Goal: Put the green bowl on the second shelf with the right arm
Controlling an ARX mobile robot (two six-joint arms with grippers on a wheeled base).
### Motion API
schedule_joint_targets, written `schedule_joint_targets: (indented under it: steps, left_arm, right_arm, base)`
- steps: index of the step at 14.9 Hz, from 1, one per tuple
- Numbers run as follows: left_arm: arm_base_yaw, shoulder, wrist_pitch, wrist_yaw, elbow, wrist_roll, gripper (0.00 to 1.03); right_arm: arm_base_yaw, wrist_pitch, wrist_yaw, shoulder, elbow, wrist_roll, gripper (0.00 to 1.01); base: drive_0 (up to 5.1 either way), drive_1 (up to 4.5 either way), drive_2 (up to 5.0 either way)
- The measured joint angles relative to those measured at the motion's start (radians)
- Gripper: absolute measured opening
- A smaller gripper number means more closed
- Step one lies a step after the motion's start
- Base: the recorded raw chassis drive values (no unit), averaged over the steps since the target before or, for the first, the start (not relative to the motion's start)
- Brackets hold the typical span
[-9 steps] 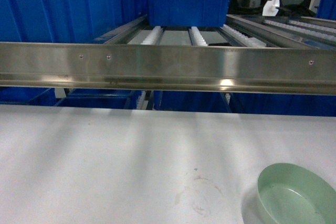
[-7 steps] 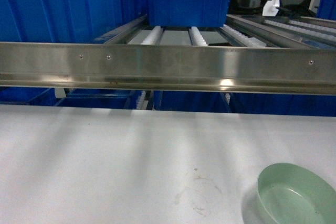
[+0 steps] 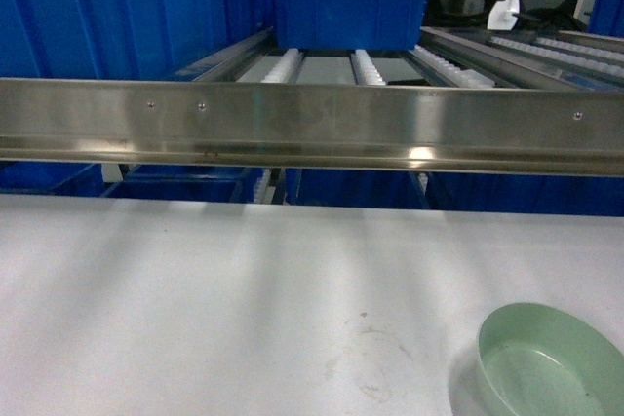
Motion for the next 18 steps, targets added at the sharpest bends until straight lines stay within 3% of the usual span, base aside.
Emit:
schedule_joint_targets:
  steps: [18]
  left_arm:
    - [0.0, 0.0, 0.0, 0.0, 0.0, 0.0, 0.98]
  right_arm:
    - [0.0, 0.0, 0.0, 0.0, 0.0, 0.0, 0.98]
  base:
    - [0.0, 0.0, 0.0]
